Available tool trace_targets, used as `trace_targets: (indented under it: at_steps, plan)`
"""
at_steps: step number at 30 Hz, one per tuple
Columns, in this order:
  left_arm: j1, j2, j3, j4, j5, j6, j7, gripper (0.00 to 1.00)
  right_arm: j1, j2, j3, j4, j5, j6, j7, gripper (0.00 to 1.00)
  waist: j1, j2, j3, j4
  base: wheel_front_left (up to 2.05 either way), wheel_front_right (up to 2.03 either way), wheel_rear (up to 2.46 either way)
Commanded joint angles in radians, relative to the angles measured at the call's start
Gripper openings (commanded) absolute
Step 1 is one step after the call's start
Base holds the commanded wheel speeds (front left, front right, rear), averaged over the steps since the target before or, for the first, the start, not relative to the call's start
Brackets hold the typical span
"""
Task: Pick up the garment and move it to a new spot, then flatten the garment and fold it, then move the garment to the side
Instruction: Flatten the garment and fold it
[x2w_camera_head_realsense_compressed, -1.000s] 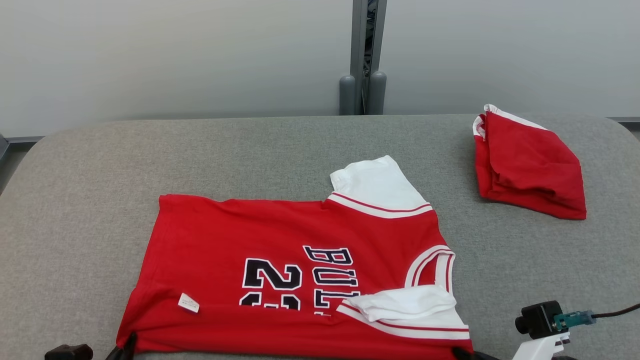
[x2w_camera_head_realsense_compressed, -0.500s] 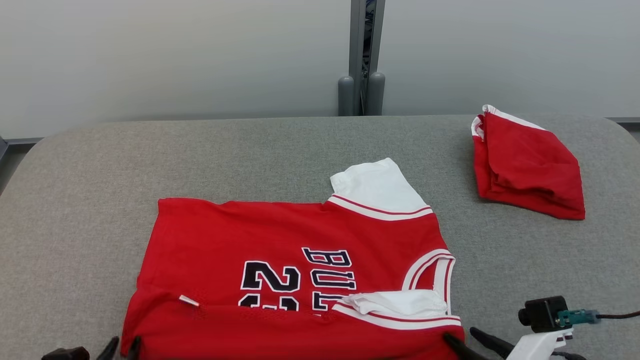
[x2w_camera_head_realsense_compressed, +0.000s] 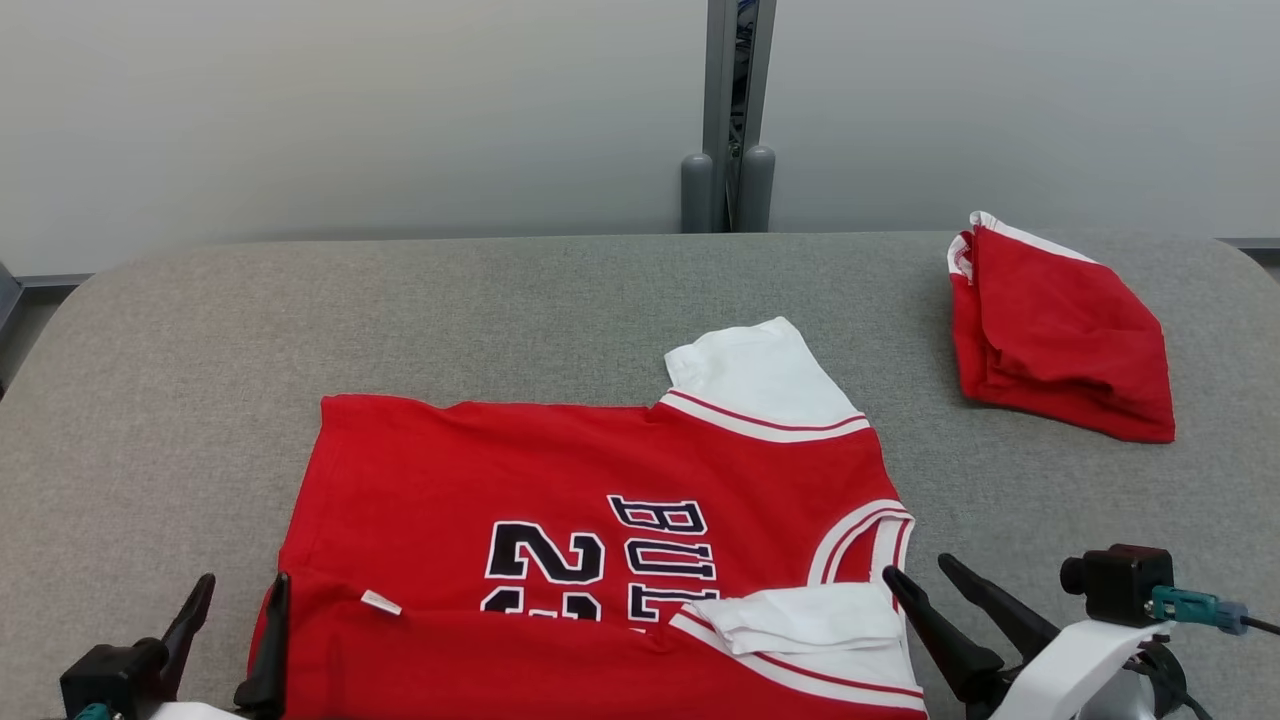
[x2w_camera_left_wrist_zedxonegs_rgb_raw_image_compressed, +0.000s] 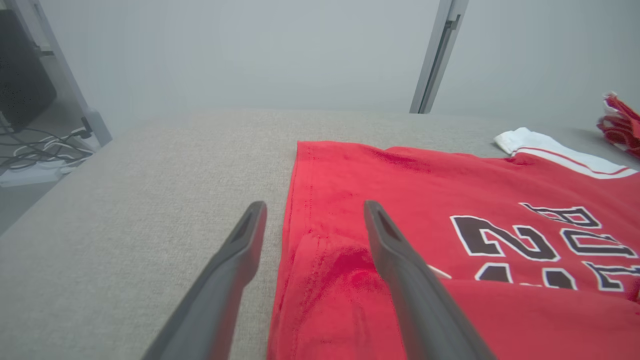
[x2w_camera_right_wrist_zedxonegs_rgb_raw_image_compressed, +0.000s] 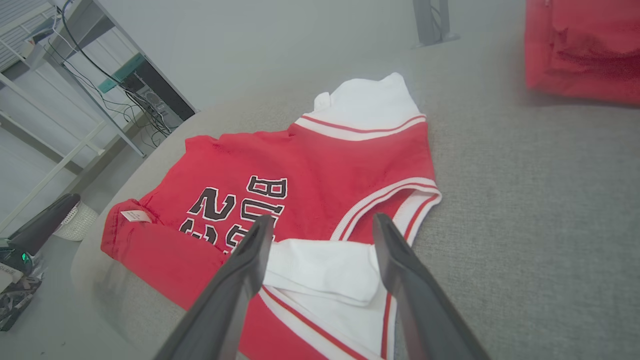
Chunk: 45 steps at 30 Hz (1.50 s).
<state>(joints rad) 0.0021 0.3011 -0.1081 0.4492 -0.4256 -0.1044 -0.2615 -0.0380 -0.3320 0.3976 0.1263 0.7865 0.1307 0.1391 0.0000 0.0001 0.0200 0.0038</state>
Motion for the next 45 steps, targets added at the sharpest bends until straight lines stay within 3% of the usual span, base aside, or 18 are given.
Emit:
trace_targets:
  at_steps: [1, 7, 12, 19, 27, 45]
  plan:
    - [0.018, -0.009, 0.03, -0.05, 0.037, 0.012, -0.003, 1.0, -0.018, 0.009, -0.005, 0.002, -0.027, 0.0, -0.049, 1.0, 0.0, -0.0001, -0.002, 0.003, 0.0, 0.0, 0.0]
    - [0.051, -0.067, 0.131, -0.199, 0.132, 0.029, -0.003, 1.0, -0.05, 0.04, -0.01, 0.039, -0.109, 0.0, -0.203, 1.0, 0.0, -0.0001, -0.001, 0.012, 0.0, 0.0, 0.0]
    - [0.067, -0.12, 0.192, -0.279, 0.184, 0.019, -0.003, 1.0, -0.071, 0.077, -0.035, 0.087, -0.169, 0.0, -0.313, 1.0, 0.0, -0.0001, 0.004, 0.023, 0.0, 0.0, 0.0]
    - [0.04, -0.154, 0.217, -0.29, 0.218, -0.003, -0.003, 1.0, -0.084, 0.122, -0.064, 0.137, -0.219, 0.0, -0.356, 1.0, 0.0, -0.0001, 0.016, 0.038, 0.0, 0.0, 0.0]
    - [-0.146, -0.079, 0.149, -0.123, 0.18, -0.025, -0.003, 1.0, -0.158, 0.152, -0.074, 0.154, -0.268, 0.0, -0.36, 1.0, 0.0, -0.0001, 0.092, 0.015, 0.0, 0.0, 0.0]
    - [-0.514, 0.088, -0.118, 0.284, -0.128, -0.027, -0.003, 1.0, -0.277, 0.195, -0.048, 0.138, -0.339, 0.0, -0.347, 1.0, 0.0, -0.0001, 0.277, -0.077, 0.0, 0.0, 0.0]
